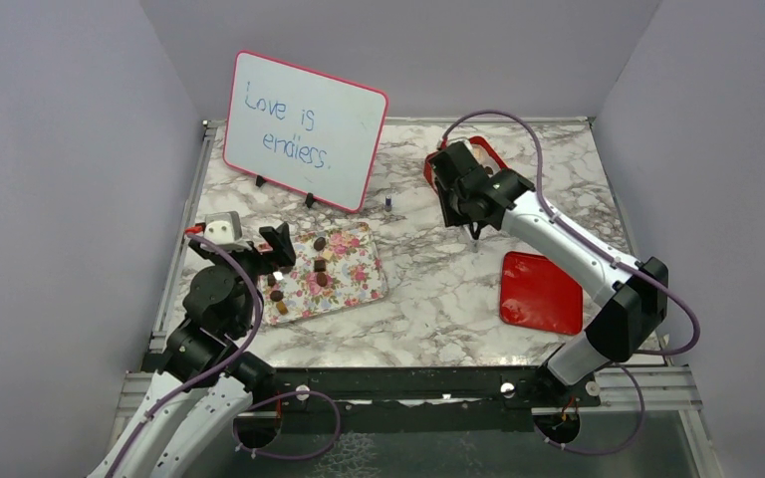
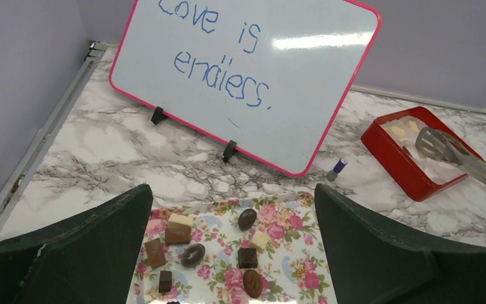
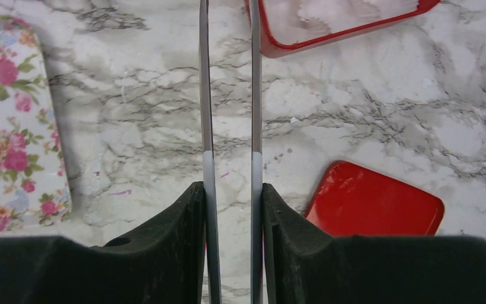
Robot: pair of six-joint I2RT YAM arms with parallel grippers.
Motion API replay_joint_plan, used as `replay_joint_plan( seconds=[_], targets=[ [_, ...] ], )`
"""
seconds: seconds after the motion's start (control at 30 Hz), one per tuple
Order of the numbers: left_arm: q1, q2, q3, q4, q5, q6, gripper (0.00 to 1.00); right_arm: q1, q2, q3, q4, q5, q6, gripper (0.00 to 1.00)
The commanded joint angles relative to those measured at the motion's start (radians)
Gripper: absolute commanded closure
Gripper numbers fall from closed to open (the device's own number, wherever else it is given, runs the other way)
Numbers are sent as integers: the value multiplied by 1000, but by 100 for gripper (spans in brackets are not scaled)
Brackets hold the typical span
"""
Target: Pack the chocolate
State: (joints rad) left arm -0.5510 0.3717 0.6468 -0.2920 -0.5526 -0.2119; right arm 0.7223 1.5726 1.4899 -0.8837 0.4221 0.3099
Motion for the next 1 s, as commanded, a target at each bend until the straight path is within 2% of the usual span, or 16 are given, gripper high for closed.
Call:
replay_joint_plan(
  seconds=[0.0, 0.2, 0.3, 0.43, 0.53, 0.63, 0.8, 0.97],
  targets=[
    [3, 14, -4, 20, 53, 6, 1, -82, -19, 26, 12, 30, -39, 74],
    [3, 35, -11, 36, 96, 10, 1, -164, -10, 21, 44, 22, -39, 74],
    [3, 48, -13, 39, 105, 16, 1, -195, -10, -10, 117, -7, -70, 74],
    [3, 51, -12, 48, 60, 17, 1, -225, 44, 38, 78, 38, -68, 74],
    [3, 12, -43, 112, 66, -11, 1, -262, 65, 66, 52, 14, -74, 74],
    [3, 21, -48, 128, 52, -92, 1, -291, 57, 86, 46, -8, -99, 74],
    [3, 206, 112, -40, 6, -218, 1, -344, 123, 234, -98, -100, -84, 74],
    [3, 364, 263, -244, 89, -294, 1, -366, 205, 317, -227, -142, -74, 75]
  ],
)
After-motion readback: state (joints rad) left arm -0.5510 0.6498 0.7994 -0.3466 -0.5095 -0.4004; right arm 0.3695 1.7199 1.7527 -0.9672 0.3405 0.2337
